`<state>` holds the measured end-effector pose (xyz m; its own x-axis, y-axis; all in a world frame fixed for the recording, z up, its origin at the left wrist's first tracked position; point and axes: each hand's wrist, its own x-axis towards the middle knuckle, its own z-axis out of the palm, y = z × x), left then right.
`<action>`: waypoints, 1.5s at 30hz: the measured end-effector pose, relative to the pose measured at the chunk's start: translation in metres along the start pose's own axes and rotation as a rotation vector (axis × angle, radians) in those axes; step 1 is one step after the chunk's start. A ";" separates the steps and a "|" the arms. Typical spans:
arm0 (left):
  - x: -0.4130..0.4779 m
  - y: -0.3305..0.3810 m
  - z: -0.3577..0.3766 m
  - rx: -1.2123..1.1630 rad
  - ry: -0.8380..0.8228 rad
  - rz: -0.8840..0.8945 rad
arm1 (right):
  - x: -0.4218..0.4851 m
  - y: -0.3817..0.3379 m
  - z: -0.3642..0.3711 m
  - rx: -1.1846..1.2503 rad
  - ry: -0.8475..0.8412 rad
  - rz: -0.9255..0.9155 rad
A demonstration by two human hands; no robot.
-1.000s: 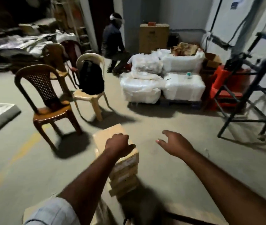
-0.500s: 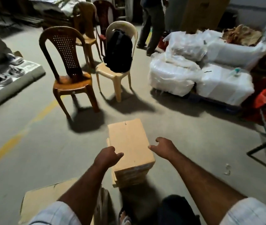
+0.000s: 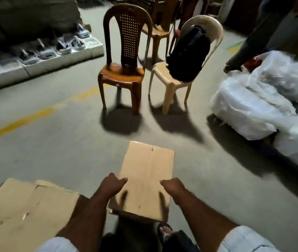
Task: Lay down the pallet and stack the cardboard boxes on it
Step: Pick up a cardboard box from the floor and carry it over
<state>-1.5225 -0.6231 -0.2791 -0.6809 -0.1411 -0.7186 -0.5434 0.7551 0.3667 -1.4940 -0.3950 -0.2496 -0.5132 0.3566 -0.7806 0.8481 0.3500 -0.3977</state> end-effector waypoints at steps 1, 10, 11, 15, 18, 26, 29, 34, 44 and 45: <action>0.008 -0.004 0.010 -0.043 -0.029 -0.018 | 0.009 0.003 0.003 0.038 -0.052 0.005; -0.048 0.031 -0.027 -0.370 0.079 0.080 | 0.014 -0.046 -0.044 0.157 -0.202 -0.080; -0.062 0.043 -0.045 -0.434 0.097 0.080 | 0.004 -0.065 -0.060 0.229 -0.218 -0.102; -0.102 0.069 -0.091 -0.674 0.153 0.111 | -0.036 -0.121 -0.120 0.184 -0.331 -0.233; -0.124 0.085 -0.095 -0.713 0.261 0.174 | -0.049 -0.136 -0.141 0.200 -0.432 -0.338; -0.157 0.080 -0.092 -0.762 0.442 0.074 | -0.064 -0.151 -0.132 0.112 -0.540 -0.530; -0.164 0.067 -0.104 -0.808 0.476 0.059 | -0.072 -0.165 -0.117 0.062 -0.576 -0.558; -0.179 0.042 -0.146 -0.837 0.571 0.064 | -0.108 -0.198 -0.088 0.033 -0.621 -0.659; -0.227 -0.022 -0.200 -0.972 0.846 -0.007 | -0.161 -0.243 -0.008 -0.033 -0.762 -0.806; -0.234 -0.029 -0.199 -0.986 0.879 -0.026 | -0.166 -0.244 0.001 -0.044 -0.779 -0.819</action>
<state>-1.4450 -0.7389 -0.0036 -0.5513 -0.7963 -0.2488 -0.4338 0.0189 0.9008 -1.6157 -0.5402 -0.0233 -0.6776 -0.6257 -0.3866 0.2805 0.2661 -0.9222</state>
